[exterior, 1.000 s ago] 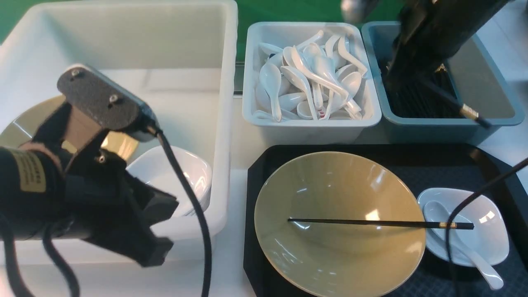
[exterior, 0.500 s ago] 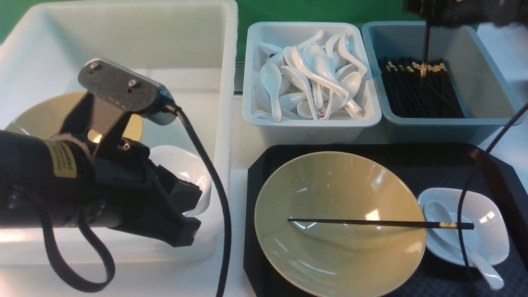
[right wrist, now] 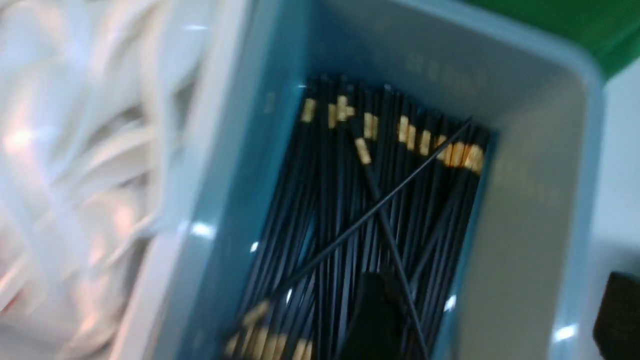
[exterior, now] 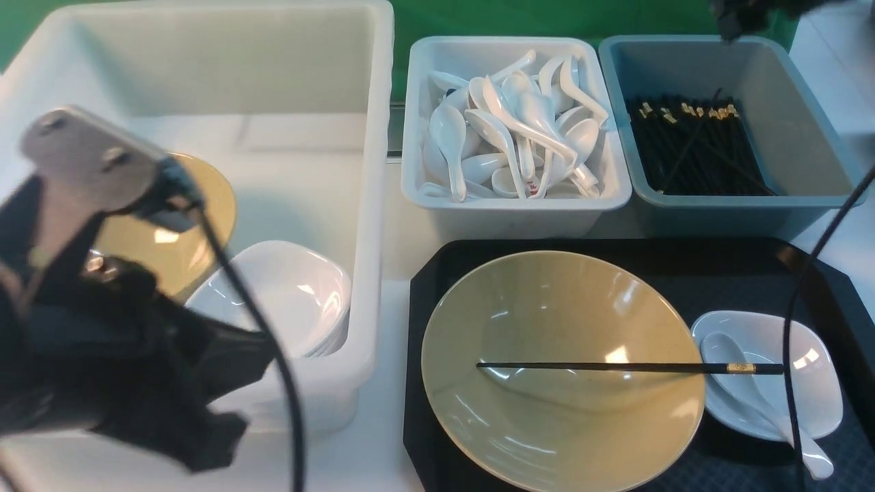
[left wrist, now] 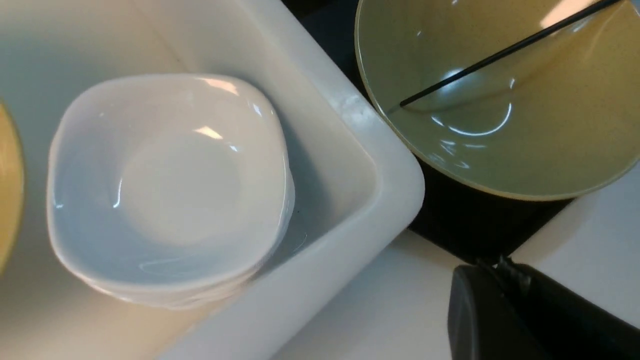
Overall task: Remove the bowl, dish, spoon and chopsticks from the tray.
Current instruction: Use the right arm to grab a chopstick
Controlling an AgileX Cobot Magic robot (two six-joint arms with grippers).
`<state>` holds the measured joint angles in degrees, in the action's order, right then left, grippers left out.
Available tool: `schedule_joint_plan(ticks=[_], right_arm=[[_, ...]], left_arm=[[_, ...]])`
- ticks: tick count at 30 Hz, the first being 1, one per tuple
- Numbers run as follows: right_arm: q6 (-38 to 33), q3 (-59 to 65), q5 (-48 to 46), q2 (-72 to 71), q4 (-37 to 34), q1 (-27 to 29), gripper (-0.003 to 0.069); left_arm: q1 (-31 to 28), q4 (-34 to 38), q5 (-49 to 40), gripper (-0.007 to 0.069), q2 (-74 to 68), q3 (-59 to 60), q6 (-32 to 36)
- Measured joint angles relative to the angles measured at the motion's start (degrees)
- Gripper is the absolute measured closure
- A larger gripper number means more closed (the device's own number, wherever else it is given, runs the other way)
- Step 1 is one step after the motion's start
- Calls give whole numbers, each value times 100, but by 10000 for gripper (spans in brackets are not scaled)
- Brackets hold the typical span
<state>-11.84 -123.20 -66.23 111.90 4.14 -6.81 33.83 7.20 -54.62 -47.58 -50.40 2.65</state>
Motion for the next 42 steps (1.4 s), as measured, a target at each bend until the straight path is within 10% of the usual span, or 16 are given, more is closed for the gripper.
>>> schedule_joint_plan(ticks=[13, 20, 29, 42], right_arm=[[-1685, 1626, -541, -1337, -1087, -2205, 153], [-2718, 3557, -501, -1249, -299, -3259, 157], [-2528, 4080, -403, -664, 539, -3311, 171], [-2361, 4130, -329, -289, 559, -3311, 580]], left_arm=[[0, -162, 342, 636, 1549, 1395, 0], [0, -2, 447, 636, 1769, 1737, 0], [0, -2, 555, 636, 1769, 1748, 128], [0, 1, 753, 636, 1769, 1750, 229]])
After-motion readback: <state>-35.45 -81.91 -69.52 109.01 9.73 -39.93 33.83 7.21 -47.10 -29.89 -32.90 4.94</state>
